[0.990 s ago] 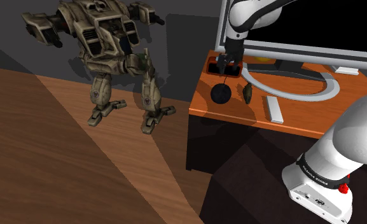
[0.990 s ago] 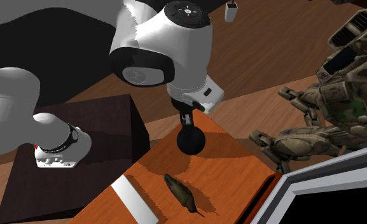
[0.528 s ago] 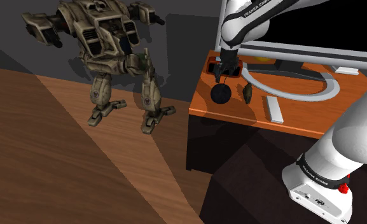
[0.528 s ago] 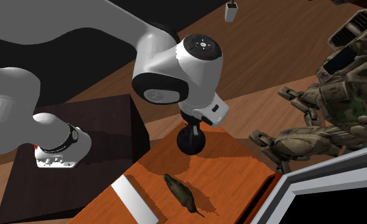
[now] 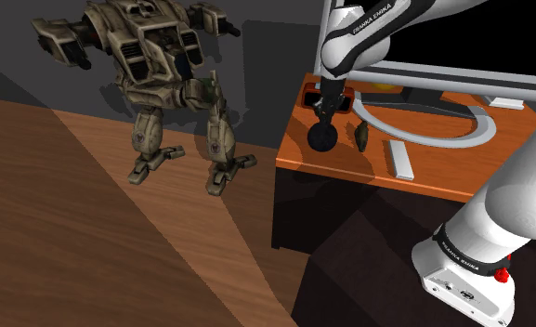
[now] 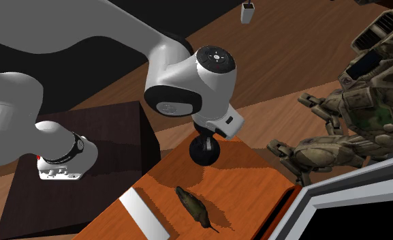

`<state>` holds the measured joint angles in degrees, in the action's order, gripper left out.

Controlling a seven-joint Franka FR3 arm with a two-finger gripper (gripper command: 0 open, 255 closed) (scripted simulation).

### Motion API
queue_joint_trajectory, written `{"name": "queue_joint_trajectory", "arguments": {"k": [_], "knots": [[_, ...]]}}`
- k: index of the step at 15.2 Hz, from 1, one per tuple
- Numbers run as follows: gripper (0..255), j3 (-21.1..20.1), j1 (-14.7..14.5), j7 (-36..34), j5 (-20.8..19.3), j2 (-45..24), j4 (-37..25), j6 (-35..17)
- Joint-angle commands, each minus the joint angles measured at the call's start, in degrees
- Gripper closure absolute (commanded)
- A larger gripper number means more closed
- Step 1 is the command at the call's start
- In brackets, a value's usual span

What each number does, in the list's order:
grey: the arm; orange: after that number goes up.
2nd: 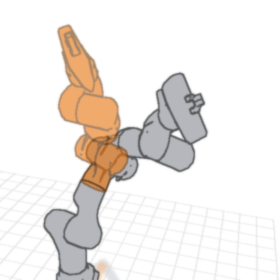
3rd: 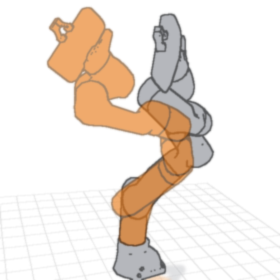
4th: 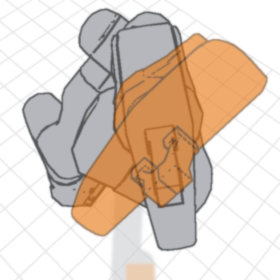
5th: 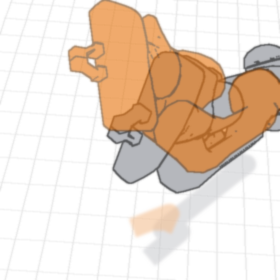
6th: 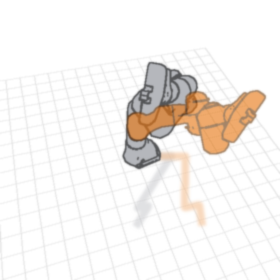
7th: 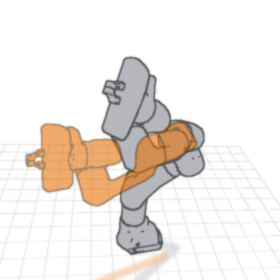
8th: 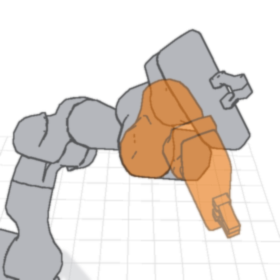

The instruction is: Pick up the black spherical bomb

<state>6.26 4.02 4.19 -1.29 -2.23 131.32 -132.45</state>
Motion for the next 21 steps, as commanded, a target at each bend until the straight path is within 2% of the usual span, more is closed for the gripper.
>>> {"name": "queue_joint_trajectory", "arguments": {"k": [1, 6, 21], "knots": [[255, 0.00, 0.00, -0.01, 0.00, -0.02, 0.01, -0.02], [255, 0.05, 0.05, 0.09, 0.00, -0.03, 0.06, -0.06], [255, -0.05, -0.03, -0.21, -0.60, 6.18, -5.26, 11.44]]}}
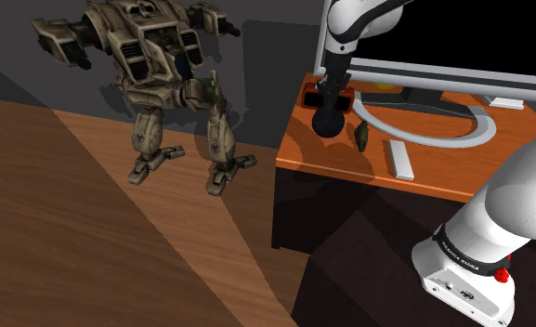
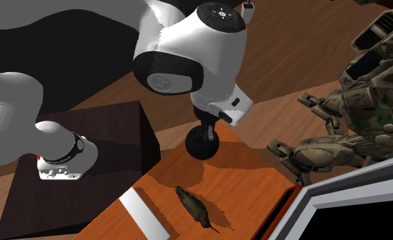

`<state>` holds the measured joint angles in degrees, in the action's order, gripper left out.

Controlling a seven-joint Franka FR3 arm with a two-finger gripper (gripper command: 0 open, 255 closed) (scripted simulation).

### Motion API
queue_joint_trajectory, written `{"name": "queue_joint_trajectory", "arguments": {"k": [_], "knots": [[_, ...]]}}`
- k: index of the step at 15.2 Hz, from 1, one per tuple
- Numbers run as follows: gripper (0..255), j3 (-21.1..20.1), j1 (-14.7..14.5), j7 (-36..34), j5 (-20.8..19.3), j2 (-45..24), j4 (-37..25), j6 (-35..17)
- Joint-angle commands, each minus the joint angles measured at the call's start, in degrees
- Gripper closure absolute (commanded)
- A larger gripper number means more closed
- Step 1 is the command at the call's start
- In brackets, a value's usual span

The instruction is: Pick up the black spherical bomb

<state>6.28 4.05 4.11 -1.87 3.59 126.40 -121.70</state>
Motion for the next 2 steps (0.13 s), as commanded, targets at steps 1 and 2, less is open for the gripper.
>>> {"name": "queue_joint_trajectory", "arguments": {"k": [1, 2], "knots": [[255, -0.07, -0.06, -0.13, -0.03, 0.42, -0.40, 0.80], [255, -0.07, -0.06, -0.13, -0.03, 0.41, -0.40, 0.80]]}}
